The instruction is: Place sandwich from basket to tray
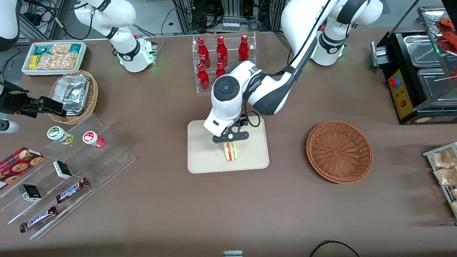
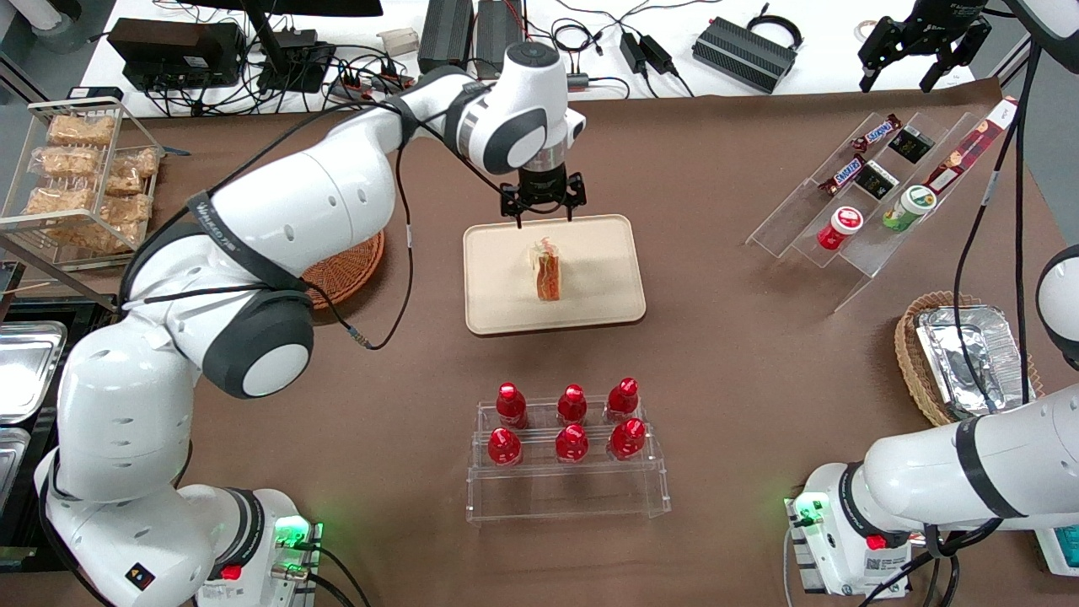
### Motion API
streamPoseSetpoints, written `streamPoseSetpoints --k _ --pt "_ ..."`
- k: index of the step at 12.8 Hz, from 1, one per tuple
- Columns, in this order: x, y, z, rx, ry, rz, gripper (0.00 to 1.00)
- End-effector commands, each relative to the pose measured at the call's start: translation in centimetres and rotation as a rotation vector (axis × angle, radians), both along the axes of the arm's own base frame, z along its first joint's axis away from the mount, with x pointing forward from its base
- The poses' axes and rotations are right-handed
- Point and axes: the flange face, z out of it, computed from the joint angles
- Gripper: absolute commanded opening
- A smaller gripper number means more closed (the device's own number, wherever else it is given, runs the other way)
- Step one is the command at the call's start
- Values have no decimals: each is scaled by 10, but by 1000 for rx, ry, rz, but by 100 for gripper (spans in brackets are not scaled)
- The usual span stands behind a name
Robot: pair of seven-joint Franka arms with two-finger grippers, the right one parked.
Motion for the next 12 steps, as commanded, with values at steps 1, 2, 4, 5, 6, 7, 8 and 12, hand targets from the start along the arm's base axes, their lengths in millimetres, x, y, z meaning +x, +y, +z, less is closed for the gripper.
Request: streamPoseSetpoints --k 1,2,4,5,6,7,8,12 --pt "12 44 38 23 16 3 100" --pt "18 59 47 24 15 -16 100" --pt "41 102 57 21 36 8 100" --pt "42 114 63 20 43 -31 100" --pt "47 131 64 19 48 -59 100" --pt "53 154 69 16 50 -73 100" --pt "56 172 72 13 52 -95 100" --pt "68 255 83 -5 60 -191 100"
